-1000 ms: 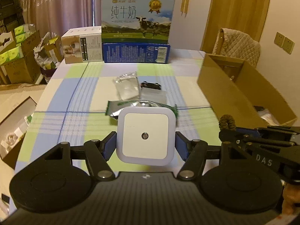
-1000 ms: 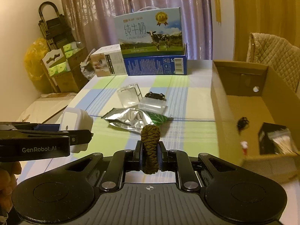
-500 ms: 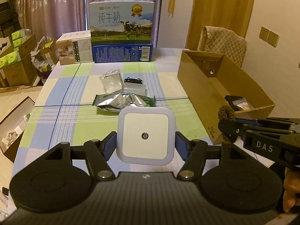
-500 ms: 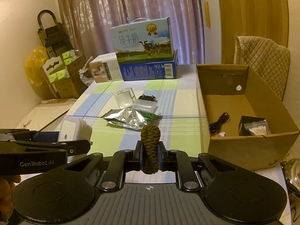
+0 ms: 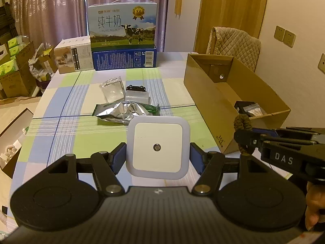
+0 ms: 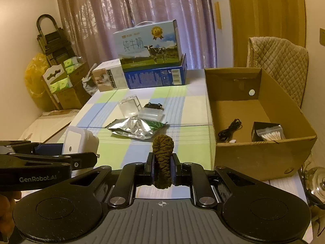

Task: Organize objects
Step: 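Carry the night light to the cardboard box with the left tool while the right tool carries the hair tie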

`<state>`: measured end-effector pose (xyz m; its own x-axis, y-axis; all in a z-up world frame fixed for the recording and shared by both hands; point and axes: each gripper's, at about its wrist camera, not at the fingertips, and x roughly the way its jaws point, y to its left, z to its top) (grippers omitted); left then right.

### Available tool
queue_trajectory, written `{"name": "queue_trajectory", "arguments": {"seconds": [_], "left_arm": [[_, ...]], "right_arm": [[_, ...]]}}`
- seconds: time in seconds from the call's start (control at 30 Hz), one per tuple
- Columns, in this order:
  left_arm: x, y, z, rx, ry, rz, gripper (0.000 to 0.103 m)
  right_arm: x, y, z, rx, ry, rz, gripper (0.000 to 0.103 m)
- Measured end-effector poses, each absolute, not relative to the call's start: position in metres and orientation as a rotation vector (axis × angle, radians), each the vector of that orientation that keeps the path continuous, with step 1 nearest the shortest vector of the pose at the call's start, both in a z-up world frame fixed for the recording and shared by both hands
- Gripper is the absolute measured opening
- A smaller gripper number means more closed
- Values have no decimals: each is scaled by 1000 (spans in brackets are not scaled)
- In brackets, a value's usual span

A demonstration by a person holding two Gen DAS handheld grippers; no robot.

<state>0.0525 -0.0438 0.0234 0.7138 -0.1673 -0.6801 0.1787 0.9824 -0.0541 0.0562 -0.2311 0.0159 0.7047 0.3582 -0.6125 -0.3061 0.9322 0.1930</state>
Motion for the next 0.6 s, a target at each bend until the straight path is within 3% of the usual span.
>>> {"name": "queue_trajectory", "arguments": {"seconds": [0.6], "left_arm": [[60,-70,31,28,735,-252,61]], "right_arm": [[63,-264,22,110,681,296,12]]}}
